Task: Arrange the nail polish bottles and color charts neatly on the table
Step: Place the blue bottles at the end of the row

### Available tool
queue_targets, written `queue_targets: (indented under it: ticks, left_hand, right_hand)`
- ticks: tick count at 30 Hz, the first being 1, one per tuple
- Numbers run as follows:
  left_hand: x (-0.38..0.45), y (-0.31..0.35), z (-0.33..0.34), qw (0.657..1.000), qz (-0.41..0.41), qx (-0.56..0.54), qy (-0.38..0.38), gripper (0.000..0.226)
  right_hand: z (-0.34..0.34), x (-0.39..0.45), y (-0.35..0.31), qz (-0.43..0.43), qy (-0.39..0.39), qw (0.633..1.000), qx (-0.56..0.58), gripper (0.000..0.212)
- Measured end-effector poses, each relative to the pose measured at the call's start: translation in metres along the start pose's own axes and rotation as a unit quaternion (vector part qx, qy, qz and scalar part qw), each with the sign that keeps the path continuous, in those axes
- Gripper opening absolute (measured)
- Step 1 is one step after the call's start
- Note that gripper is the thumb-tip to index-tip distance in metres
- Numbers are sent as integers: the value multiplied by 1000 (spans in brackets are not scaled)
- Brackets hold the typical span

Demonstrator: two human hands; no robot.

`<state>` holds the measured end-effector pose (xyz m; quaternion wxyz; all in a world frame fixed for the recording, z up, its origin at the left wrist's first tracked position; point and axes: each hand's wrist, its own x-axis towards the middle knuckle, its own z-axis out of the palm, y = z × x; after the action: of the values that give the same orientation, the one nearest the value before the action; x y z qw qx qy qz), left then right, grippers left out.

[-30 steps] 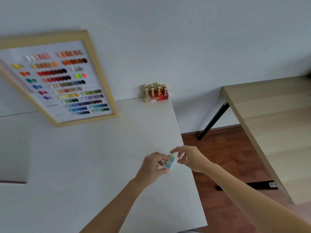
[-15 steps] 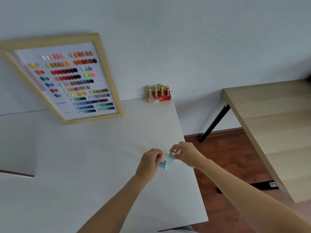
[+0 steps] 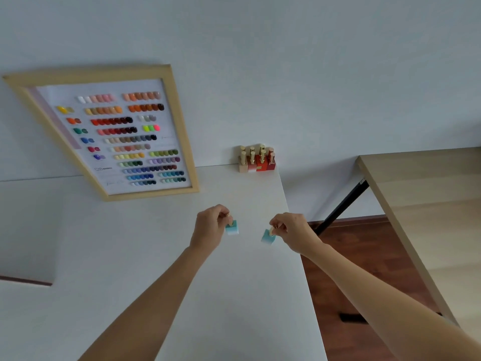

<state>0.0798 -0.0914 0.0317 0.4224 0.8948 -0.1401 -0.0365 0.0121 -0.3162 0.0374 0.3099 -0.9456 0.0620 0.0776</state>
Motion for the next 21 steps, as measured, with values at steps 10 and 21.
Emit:
queue_targets:
  ticks: [10, 21]
  left_hand:
    - [109, -1, 6, 999, -31, 10, 41, 13]
    - [198, -21, 27, 996, -70, 20, 42, 14]
  right_hand:
    - [-12, 99, -28, -40, 36, 998, 20, 18]
    - [7, 191, -41, -69, 45, 997, 8, 20]
